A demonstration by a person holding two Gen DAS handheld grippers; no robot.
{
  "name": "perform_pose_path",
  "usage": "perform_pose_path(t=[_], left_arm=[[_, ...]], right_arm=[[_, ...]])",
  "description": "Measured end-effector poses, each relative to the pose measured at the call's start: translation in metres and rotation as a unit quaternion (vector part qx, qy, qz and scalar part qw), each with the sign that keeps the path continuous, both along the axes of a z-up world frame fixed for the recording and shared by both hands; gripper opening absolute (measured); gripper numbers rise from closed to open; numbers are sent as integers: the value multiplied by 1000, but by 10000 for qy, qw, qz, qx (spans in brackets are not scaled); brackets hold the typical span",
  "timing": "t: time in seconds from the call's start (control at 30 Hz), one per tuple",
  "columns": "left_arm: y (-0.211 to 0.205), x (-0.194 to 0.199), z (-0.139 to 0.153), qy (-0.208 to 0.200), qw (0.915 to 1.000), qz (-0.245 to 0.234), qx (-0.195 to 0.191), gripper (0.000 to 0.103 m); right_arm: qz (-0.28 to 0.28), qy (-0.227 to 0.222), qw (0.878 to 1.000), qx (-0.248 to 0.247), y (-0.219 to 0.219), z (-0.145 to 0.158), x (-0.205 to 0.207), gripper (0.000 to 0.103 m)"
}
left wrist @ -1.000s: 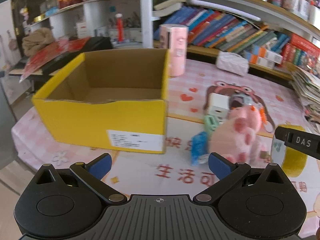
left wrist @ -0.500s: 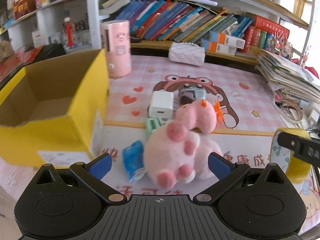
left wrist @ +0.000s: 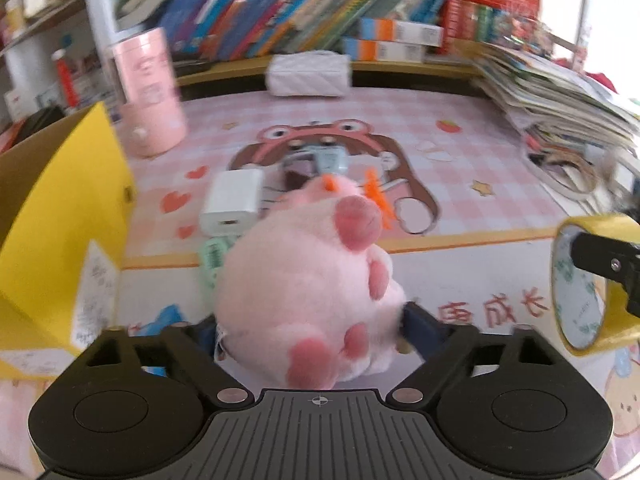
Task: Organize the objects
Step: 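Lift the pink pig and tape roll and carry both toward the yellow box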
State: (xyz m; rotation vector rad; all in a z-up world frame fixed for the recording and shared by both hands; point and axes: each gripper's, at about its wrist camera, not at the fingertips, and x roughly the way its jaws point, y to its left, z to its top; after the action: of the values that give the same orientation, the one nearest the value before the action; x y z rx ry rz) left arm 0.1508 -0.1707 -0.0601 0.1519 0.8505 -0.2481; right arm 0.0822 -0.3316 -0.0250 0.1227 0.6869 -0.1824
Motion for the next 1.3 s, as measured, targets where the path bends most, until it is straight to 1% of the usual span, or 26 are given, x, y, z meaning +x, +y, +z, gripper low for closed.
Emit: perform_pose_path(t=[0.07,0.13,0.2,0.3,0.53,0.67,0.9,1.1,1.3], left_arm=[[-3,-2,3,-65,10000,-17,-6,75],[1,-2,8,-34,9998,59,-174,71],[8,-5,17,-81,9989,186,-419,70],[17,-13,30,-237,9966,251,-742,70],[40,-40,49,-583,9921,259,-1081,71],[59,-52,53,-695,9900,337,-1182,71],[102,-71,56,-696,9877,562,-1286,71],[148,-91,59,-695,9860,739,-1321,71],[199,-111,59,-632,9835,1016,-1358,71]], right_arm=[[-50,1,10000,8,-5,-1,-1,40],[-97,2,9999,36,-9,-1,-3,40],[-135,-14,9999,66,-11,-1,-4,40],[-130,-48,9998,105,-10,1,-6,40],[135,-36,9998,161,10,1,-10,40],[277,-10,9995,147,27,3,-14,40],[568,-18,9984,76,69,9,-26,40],[787,-67,9969,55,114,16,-38,40],[1082,-75,9941,47,165,21,-53,40]])
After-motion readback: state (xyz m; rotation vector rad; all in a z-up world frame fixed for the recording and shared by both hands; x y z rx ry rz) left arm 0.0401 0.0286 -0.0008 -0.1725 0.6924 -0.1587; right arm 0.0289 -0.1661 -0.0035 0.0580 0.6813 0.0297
